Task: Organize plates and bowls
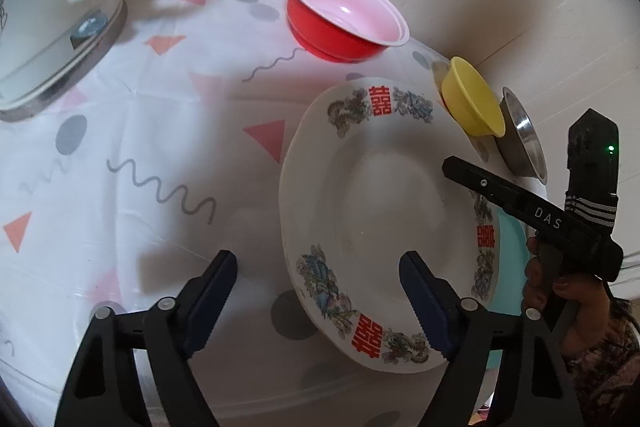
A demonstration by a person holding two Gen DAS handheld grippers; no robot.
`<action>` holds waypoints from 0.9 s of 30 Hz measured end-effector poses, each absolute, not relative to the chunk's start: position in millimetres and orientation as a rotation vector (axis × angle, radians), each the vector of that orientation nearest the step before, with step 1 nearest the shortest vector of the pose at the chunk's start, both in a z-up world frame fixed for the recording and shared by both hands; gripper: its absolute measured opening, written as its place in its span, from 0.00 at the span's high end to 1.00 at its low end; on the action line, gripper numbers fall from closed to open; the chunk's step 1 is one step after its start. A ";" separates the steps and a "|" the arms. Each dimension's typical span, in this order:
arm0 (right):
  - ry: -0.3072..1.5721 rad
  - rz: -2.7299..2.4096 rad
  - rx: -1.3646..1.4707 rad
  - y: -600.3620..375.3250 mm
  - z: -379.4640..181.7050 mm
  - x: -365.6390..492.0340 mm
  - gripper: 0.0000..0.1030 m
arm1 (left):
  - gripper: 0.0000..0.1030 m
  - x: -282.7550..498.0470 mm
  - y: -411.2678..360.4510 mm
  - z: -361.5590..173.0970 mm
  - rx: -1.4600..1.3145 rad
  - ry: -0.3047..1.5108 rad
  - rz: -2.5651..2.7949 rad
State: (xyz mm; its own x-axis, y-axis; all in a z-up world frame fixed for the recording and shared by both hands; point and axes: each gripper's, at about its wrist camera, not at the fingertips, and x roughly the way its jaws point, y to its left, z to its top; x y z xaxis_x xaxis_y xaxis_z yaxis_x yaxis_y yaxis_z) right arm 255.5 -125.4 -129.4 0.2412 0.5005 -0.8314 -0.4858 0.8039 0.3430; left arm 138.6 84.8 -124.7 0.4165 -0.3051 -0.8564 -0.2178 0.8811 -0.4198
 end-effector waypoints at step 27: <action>1.197 0.718 0.145 -133.0 -140.3 248.3 0.74 | 0.63 138.6 78.7 -123.8 -0.413 1.088 -0.040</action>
